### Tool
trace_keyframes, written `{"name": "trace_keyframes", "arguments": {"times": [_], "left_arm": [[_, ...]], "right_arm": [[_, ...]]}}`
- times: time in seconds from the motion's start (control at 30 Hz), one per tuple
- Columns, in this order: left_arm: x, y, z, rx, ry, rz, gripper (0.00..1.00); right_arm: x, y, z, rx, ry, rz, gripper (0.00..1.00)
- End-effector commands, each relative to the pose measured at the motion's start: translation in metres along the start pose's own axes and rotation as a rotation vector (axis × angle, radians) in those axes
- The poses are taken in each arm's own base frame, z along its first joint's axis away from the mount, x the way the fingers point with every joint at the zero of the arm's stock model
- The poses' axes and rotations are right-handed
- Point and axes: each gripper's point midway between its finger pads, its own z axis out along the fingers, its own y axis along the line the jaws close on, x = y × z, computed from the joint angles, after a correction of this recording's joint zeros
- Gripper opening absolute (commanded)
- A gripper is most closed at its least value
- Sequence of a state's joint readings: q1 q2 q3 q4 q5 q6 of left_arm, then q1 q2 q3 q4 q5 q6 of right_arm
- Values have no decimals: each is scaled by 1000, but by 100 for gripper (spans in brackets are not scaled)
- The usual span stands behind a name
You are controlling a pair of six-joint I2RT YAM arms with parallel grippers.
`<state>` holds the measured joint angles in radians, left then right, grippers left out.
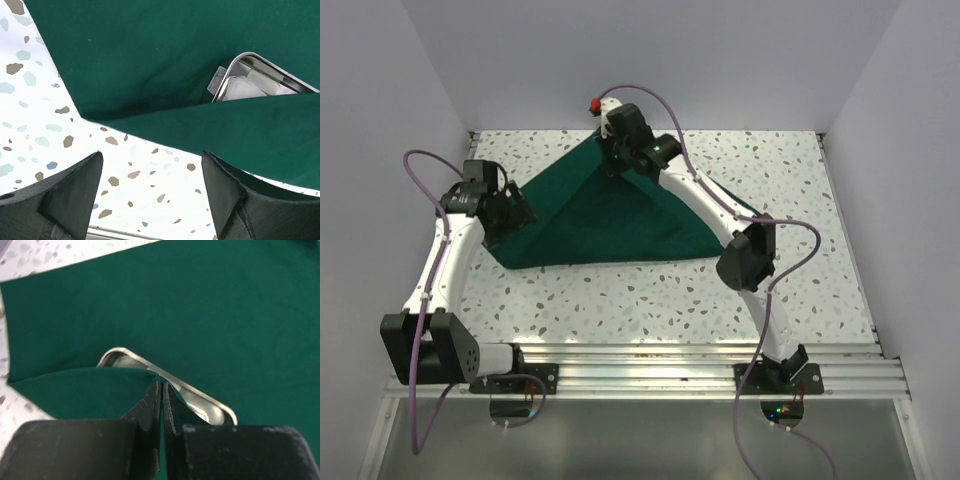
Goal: Prepare the surgical pack
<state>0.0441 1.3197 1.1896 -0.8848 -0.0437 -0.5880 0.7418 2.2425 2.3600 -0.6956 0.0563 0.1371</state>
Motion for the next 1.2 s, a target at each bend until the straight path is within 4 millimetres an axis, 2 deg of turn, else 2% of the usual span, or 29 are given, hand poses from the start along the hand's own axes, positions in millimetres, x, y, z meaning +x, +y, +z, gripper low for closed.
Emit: {"name": "trace_keyframes", "arguments": {"times": [0.0, 0.23, 0.3, 0.47, 0.5, 0.6, 0.8, 0.97, 1.17], "left_arm": [[-1, -1, 0, 7, 5, -22, 83], [10, 8, 8, -29, 42, -29, 83], [9, 8, 7, -34, 40, -27, 83], [8, 8, 8, -36, 37, -30, 83], [7, 8, 8, -35, 34, -33, 83], [9, 8, 9, -36, 40, -33, 83], [10, 8, 9, -34, 45, -33, 83], [11, 9, 9, -41, 48, -28, 84], [7, 9, 9, -49, 43, -29, 84]], "right_arm": [[-17, -6, 23, -23, -64, 6, 0], [-37, -3, 49, -51, -178, -20, 0], [-34, -8, 60, -44, -181, -18, 0], [-40, -15, 73, -39, -223, -1, 0], [-34, -18, 81, -29, -213, -1, 0], [-34, -30, 87, 27, -223, -2, 0], [-19, -52, 108, 82, -212, -11, 0], [3, -63, 126, 109, -174, -5, 0], [12, -72, 139, 129, -175, 8, 0]]}}
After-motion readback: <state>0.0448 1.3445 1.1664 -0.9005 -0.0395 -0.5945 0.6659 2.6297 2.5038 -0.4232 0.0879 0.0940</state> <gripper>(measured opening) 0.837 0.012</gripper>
